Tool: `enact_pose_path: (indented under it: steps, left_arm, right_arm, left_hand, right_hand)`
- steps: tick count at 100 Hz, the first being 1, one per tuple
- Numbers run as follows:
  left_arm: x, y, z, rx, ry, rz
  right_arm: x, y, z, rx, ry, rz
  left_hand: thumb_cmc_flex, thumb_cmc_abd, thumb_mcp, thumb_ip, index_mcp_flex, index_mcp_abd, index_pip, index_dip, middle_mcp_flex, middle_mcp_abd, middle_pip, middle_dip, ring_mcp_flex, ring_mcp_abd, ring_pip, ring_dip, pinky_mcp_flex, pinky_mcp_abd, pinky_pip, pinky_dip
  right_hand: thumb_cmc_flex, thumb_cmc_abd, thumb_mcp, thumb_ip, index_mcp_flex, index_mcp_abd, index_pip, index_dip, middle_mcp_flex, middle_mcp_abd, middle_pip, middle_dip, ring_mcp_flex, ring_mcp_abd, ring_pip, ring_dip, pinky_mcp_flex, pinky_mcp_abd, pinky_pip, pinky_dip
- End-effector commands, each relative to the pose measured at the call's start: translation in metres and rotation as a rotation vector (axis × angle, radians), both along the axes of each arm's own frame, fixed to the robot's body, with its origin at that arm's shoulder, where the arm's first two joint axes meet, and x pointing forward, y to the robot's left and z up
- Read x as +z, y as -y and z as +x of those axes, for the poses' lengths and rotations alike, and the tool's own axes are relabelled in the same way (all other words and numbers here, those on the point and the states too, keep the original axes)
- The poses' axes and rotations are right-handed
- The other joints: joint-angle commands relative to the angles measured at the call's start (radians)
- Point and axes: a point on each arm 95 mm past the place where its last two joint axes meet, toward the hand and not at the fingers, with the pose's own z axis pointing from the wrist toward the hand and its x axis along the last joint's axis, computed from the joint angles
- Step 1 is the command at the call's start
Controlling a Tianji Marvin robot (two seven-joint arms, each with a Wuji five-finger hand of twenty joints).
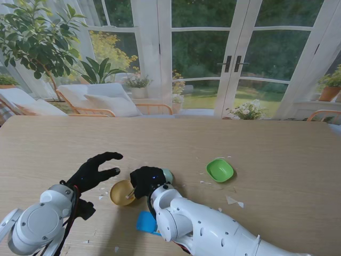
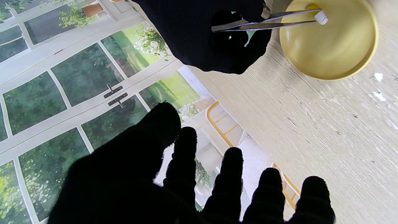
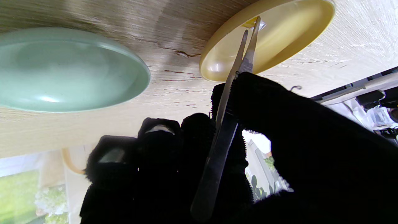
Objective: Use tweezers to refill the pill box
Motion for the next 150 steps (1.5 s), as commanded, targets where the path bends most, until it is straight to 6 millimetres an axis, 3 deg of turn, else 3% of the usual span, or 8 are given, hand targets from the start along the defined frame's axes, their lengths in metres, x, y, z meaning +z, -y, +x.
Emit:
enact_pose_path:
  steps: [1, 17, 23, 34, 52, 94, 120, 150]
  left_arm:
    - [0.000, 0.002, -0.001, -0.009, -0.007, -0.006]
    - [0.000, 0.002, -0.001, -0.010, -0.009, -0.007]
    - [0.000, 0.002, -0.001, -0.010, -0.009, -0.007]
    - [0.000, 0.002, -0.001, -0.010, -0.009, -0.007]
    - [0.000, 0.002, -0.001, -0.009, -0.009, -0.007]
    - [0.000, 0.002, -0.001, -0.009, -0.011, -0.010]
    - [0.000, 0.001, -0.002, -0.008, -0.008, -0.012]
    - [0.000, 0.000, -0.005, -0.012, 0.000, -0.020]
  right_arm:
    - [0.000, -0.006, -0.003, 0.007, -0.018, 0.000]
    - [0.000, -0.006, -0.002, 0.011, -0.023, 0.002]
    - [0.001, -0.007, -0.002, 0.014, -0.022, 0.003]
    - [0.001, -0.008, -0.002, 0.017, -0.023, 0.003]
    - [0.002, -0.009, -0.002, 0.016, -0.033, 0.011]
    - [0.017, -0.001, -0.017, 0.000, -0.029, 0.085]
    - [0.027, 0.021, -0.045, -0.056, -0.036, 0.124]
    - [0.036, 0.052, -0.090, -0.132, -0.050, 0.133]
  left_hand:
    - [-0.005, -0.005, -0.001, 0.029, -0.024, -0.042, 0.002, -0.011, -0.014, -0.035, -0.012, -0.005, -0.022, -0.022, -0.011, -0.003, 0.001, -0.031, -0.025, -0.005]
    - [-0.006, -0.004, -0.001, 0.029, -0.025, -0.044, 0.002, -0.010, -0.015, -0.036, -0.012, -0.004, -0.022, -0.023, -0.011, -0.003, 0.001, -0.030, -0.025, -0.005]
    - [-0.006, -0.005, -0.001, 0.028, -0.025, -0.045, 0.002, -0.010, -0.014, -0.034, -0.012, -0.004, -0.022, -0.022, -0.011, -0.003, 0.001, -0.030, -0.025, -0.005]
    - [-0.007, -0.003, -0.002, 0.028, -0.024, -0.044, 0.001, -0.011, -0.013, -0.036, -0.012, -0.004, -0.022, -0.023, -0.011, -0.003, 0.001, -0.030, -0.025, -0.005]
    - [-0.006, -0.003, -0.003, 0.029, -0.026, -0.043, 0.000, -0.011, -0.014, -0.036, -0.012, -0.004, -0.022, -0.023, -0.011, -0.003, 0.001, -0.031, -0.025, -0.005]
    - [-0.007, -0.004, -0.002, 0.029, -0.026, -0.043, 0.001, -0.011, -0.014, -0.035, -0.013, -0.005, -0.022, -0.023, -0.011, -0.003, 0.001, -0.030, -0.025, -0.005]
    - [-0.007, -0.004, -0.002, 0.029, -0.025, -0.043, 0.001, -0.011, -0.013, -0.036, -0.012, -0.005, -0.021, -0.024, -0.011, -0.004, 0.001, -0.030, -0.025, -0.005]
    - [-0.006, -0.005, -0.002, 0.029, -0.025, -0.045, 0.001, -0.011, -0.013, -0.034, -0.012, -0.005, -0.022, -0.022, -0.011, -0.003, 0.001, -0.029, -0.025, -0.005]
  right_hand:
    - [0.040, 0.041, 0.033, 0.071, 0.018, 0.003, 0.039, -0.007, 0.024, -0.004, -0.003, -0.007, 0.026, -0.001, 0.014, -0.008, 0.020, -0.012, 0.082, -0.004]
    - [0.052, 0.046, 0.040, 0.072, 0.043, -0.030, 0.066, 0.012, 0.031, -0.003, 0.002, -0.004, 0.033, 0.002, 0.011, -0.011, 0.023, -0.011, 0.083, -0.006]
    - [0.055, 0.049, 0.051, 0.073, 0.062, -0.081, 0.098, 0.067, 0.034, -0.006, 0.012, 0.008, 0.033, -0.001, 0.014, -0.010, 0.025, -0.009, 0.084, -0.008]
    - [0.050, 0.040, 0.093, 0.079, 0.077, -0.098, 0.086, 0.197, 0.034, -0.008, 0.028, 0.055, 0.031, -0.011, 0.030, 0.000, 0.023, -0.017, 0.089, -0.009]
    - [0.028, 0.029, 0.147, 0.093, 0.071, -0.090, 0.096, 0.285, 0.027, -0.017, 0.058, 0.091, 0.026, -0.026, 0.051, 0.014, 0.025, -0.025, 0.096, -0.006]
    - [0.025, 0.022, 0.158, 0.092, 0.075, -0.084, 0.089, 0.309, 0.031, -0.014, 0.062, 0.089, 0.036, -0.026, 0.057, 0.013, 0.036, -0.025, 0.103, -0.005]
    - [0.028, 0.024, 0.155, 0.091, 0.076, -0.080, 0.086, 0.311, 0.031, -0.011, 0.062, 0.088, 0.034, -0.024, 0.058, 0.013, 0.037, -0.025, 0.103, -0.006]
    - [0.035, 0.028, 0.147, 0.094, 0.074, -0.074, 0.084, 0.313, 0.027, -0.005, 0.062, 0.088, 0.032, -0.020, 0.059, 0.014, 0.036, -0.025, 0.103, -0.007]
